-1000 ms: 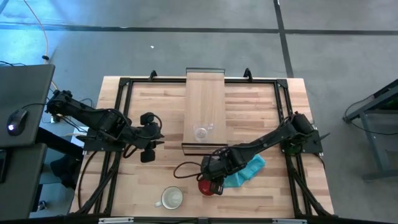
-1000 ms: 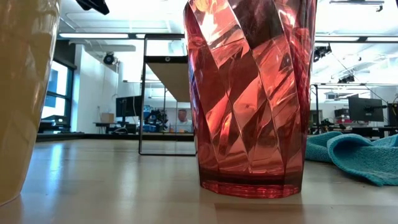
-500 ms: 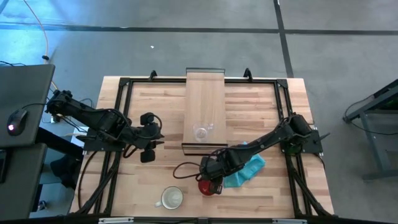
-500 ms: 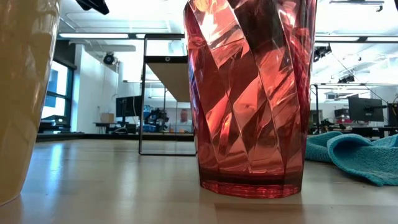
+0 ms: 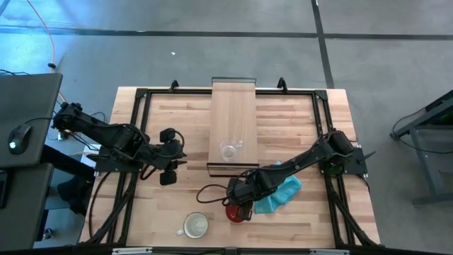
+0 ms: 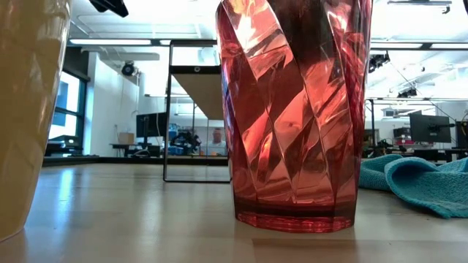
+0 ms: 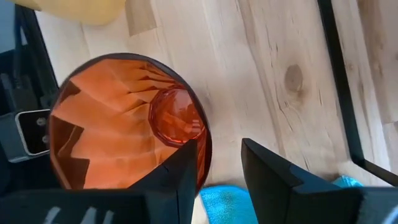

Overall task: Stack small to large cups/mugs on shelf
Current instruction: Put the red cup on the shelf

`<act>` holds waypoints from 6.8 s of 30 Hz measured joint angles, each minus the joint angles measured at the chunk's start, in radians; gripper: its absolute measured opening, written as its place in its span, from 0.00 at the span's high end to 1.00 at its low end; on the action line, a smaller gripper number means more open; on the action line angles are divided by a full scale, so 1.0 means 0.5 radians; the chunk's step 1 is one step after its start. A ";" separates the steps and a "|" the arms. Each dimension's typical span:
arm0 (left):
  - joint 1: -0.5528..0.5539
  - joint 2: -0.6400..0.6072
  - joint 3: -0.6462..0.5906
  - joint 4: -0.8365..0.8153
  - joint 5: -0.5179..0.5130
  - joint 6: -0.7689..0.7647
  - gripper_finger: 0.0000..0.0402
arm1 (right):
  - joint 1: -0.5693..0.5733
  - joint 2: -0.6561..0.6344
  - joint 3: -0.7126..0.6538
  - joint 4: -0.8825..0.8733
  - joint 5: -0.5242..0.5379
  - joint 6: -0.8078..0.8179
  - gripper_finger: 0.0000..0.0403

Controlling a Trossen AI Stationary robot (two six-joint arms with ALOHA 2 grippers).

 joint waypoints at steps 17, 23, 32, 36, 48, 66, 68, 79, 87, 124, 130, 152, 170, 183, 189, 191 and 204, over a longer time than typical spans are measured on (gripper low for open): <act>0.000 0.000 0.000 0.003 0.001 0.000 0.76 | -0.013 0.032 0.001 -0.001 0.016 -0.081 0.98; 0.000 0.000 0.000 0.003 0.001 -0.001 0.76 | -0.014 0.029 0.002 -0.002 0.003 -0.085 0.99; 0.000 0.000 0.001 0.005 0.001 -0.001 0.76 | -0.014 -0.002 0.183 -0.173 0.033 -0.117 1.00; 0.000 0.000 0.001 0.005 0.000 -0.001 0.76 | -0.022 -0.005 0.385 -0.312 0.077 -0.181 1.00; 0.000 0.000 0.001 0.005 0.000 -0.001 0.76 | -0.161 -0.005 1.022 -0.763 -0.024 -0.192 1.00; 0.000 0.000 0.001 0.000 0.000 0.049 0.76 | -0.590 -0.038 1.340 -1.022 -0.283 -0.268 1.00; -0.001 0.000 0.001 0.000 -0.001 0.056 0.76 | -0.604 -0.038 1.340 -1.022 -0.300 -0.296 1.00; 0.000 0.000 0.001 -0.002 -0.007 0.069 0.76 | -0.628 -0.061 1.340 -0.914 -0.433 -0.398 1.00; -0.001 0.000 0.001 0.000 -0.014 0.054 0.76 | -0.639 -0.198 1.342 -0.721 -0.279 -0.492 1.00; 0.000 0.000 0.001 0.055 -0.064 0.053 0.76 | -1.662 -0.402 1.338 -0.741 -0.154 -0.971 1.00; 0.000 0.000 0.001 0.051 -0.081 0.053 0.76 | -1.761 -0.306 1.338 -0.731 -0.283 -0.992 1.00; 0.001 0.000 0.000 -0.006 -0.197 -0.007 0.76 | -1.818 -0.126 1.341 -1.006 -0.354 -0.889 1.00; 0.000 0.001 0.000 -0.003 -0.196 -0.050 0.76 | -1.760 -0.057 1.341 -1.069 -0.349 -0.812 1.00; 0.000 0.001 0.000 -0.004 -0.196 -0.057 0.76 | -1.736 -0.050 1.341 -0.983 -0.371 -0.801 1.00; 0.000 0.001 0.000 -0.005 -0.195 -0.058 0.76 | -1.734 0.036 1.341 -0.980 -0.432 -0.838 1.00; 0.000 0.001 0.000 -0.006 -0.196 -0.058 0.76 | -1.734 0.048 1.338 -0.984 -0.437 -0.853 1.00; -0.001 0.001 0.000 -0.015 -0.232 -0.056 0.76 | -1.746 0.044 1.339 -1.095 -0.364 -0.844 1.00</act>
